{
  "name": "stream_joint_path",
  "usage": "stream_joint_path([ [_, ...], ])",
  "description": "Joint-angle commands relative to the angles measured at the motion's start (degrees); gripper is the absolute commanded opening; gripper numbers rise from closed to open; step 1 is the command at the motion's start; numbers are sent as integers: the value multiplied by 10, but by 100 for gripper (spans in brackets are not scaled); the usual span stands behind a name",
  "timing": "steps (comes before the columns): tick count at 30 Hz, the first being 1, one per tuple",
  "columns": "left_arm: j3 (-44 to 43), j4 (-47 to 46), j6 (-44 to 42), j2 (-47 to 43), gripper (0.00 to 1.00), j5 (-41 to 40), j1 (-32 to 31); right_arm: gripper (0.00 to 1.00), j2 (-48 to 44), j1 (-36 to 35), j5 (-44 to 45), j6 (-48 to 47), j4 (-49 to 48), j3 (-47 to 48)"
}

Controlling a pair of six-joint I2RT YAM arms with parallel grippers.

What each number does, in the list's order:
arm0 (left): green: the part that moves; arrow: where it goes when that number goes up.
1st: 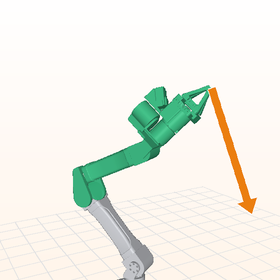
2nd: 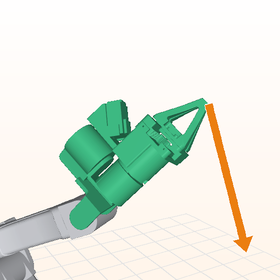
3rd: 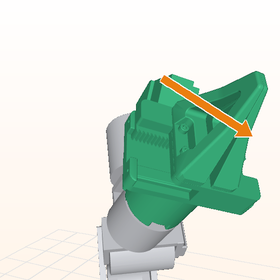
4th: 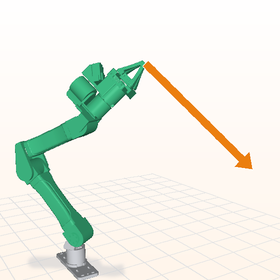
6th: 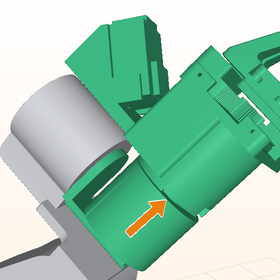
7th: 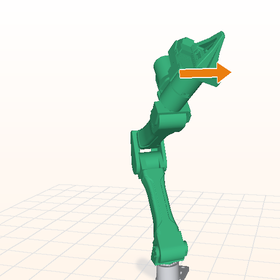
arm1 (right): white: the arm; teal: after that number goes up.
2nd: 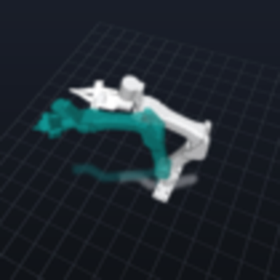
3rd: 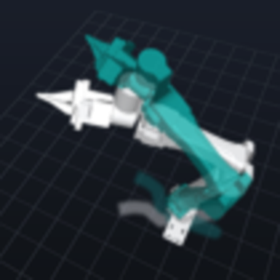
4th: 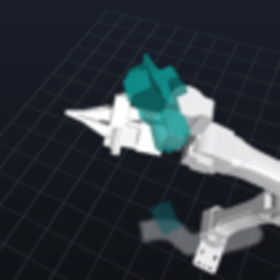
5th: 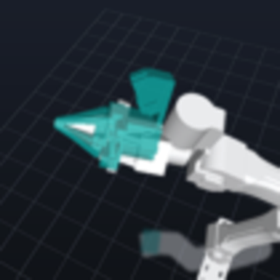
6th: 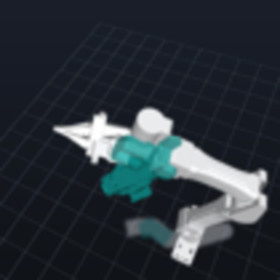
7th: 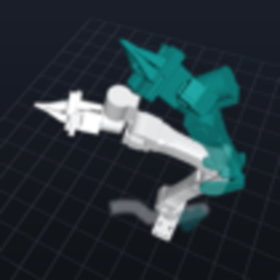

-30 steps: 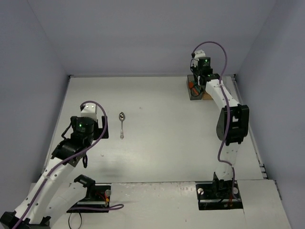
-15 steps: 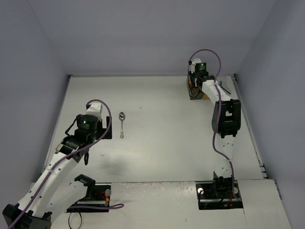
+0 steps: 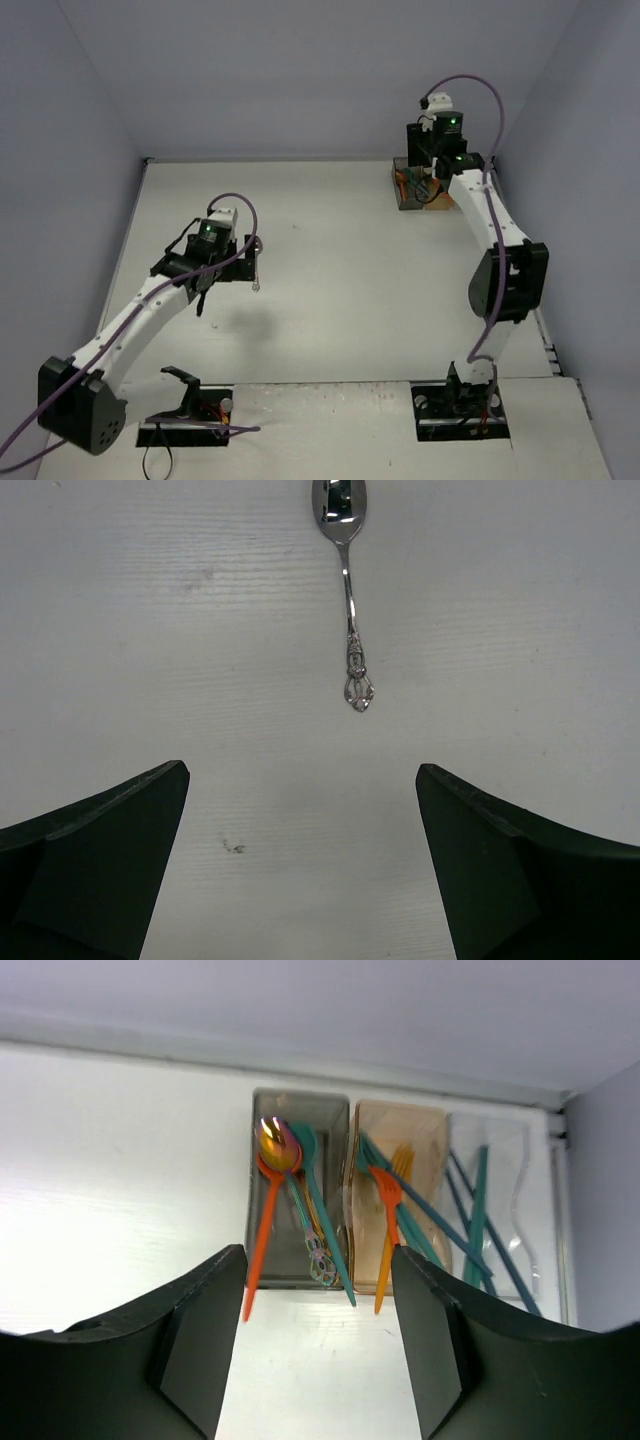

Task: Sort the eating utensils into containers

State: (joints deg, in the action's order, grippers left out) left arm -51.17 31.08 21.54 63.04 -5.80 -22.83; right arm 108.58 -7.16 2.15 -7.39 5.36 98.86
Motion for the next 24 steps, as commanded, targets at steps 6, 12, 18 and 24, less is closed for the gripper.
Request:
stream_joint_path([
  [6, -93, -95, 53, 184, 91, 58, 10, 65, -257, -5, -53, 156, -30, -194],
  [12, -143, -99, 69, 305, 80, 77, 27, 69, -382, -7, -89, 184, -28, -313],
  [18, -182, -106, 71, 383, 54, 80, 44, 74, -480, -8, -120, 192, -10, -388],
  [24, -208, -95, 67, 427, 46, 69, 56, 76, -525, -8, -130, 189, 18, -417],
])
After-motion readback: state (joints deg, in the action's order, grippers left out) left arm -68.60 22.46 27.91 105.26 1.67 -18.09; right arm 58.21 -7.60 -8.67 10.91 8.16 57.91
